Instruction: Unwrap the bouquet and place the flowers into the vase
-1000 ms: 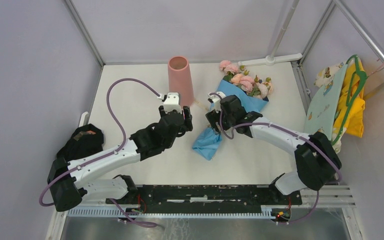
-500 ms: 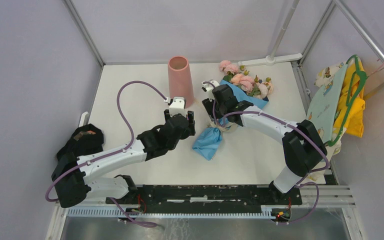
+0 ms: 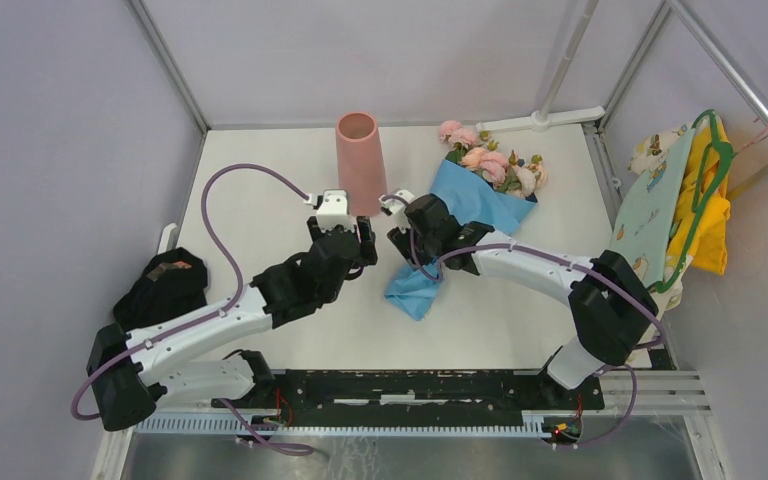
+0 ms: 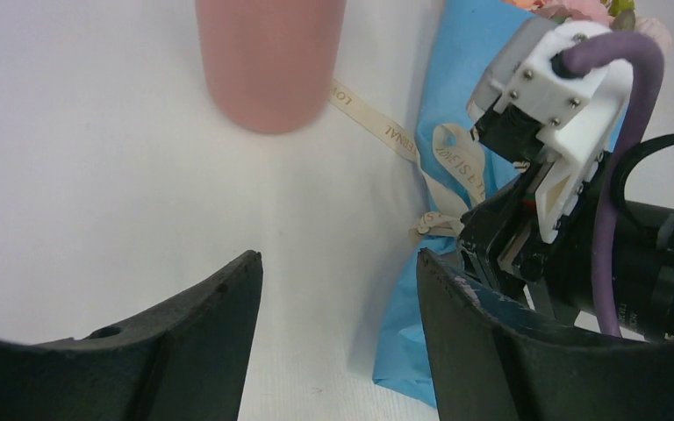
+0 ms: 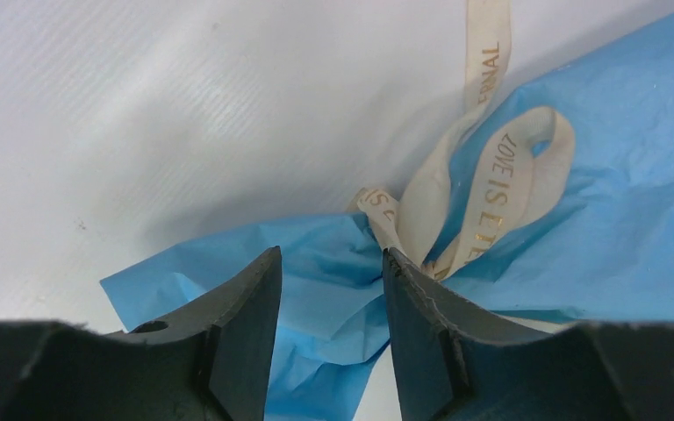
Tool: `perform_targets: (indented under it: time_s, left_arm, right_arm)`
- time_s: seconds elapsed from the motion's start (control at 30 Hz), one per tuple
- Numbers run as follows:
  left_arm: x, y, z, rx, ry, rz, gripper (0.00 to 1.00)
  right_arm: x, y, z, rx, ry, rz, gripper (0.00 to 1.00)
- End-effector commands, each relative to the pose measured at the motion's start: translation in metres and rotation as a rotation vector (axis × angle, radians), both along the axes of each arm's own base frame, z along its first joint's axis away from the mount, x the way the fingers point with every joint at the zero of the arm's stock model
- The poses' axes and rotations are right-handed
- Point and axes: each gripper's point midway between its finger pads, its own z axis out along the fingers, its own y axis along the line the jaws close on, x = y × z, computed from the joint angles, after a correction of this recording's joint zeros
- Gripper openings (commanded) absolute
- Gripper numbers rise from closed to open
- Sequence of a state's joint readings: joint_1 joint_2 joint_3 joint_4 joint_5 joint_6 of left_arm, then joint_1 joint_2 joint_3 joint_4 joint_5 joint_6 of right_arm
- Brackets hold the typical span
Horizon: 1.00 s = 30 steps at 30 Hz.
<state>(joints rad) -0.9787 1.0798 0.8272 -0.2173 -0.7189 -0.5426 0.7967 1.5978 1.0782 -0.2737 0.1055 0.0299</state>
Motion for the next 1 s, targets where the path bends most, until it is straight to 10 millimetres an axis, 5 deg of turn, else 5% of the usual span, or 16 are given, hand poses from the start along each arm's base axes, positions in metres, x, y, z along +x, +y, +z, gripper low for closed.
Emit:
perform_targets:
  time_s: [0.0, 0.37, 0.67, 0.97]
  left_arm:
    - [0.002, 0.01, 0.019, -0.062, -0.039, 0.069, 0.72]
    - [0.0, 0.016, 0.021, -0.059, -0.043, 0.079, 0.72]
    - [0.0, 0.014, 0.013, -0.046, -0.03, 0.076, 0.72]
    - [-0.003, -0.01, 0.002, -0.116, -0.005, -0.016, 0.71]
  right_arm:
    - [0.005, -0.01, 0.001, -0.034, -0.033, -0.026, 0.52]
    - [0.025, -0.014, -0.002, -0.122, -0.077, -0.051, 0.49]
    - [0.023, -0.016, -0.017, -0.144, -0.054, -0.056, 0.26]
    - [0.034, -0.013, 0.013, -0.121, -0.105, -0.091, 0.06]
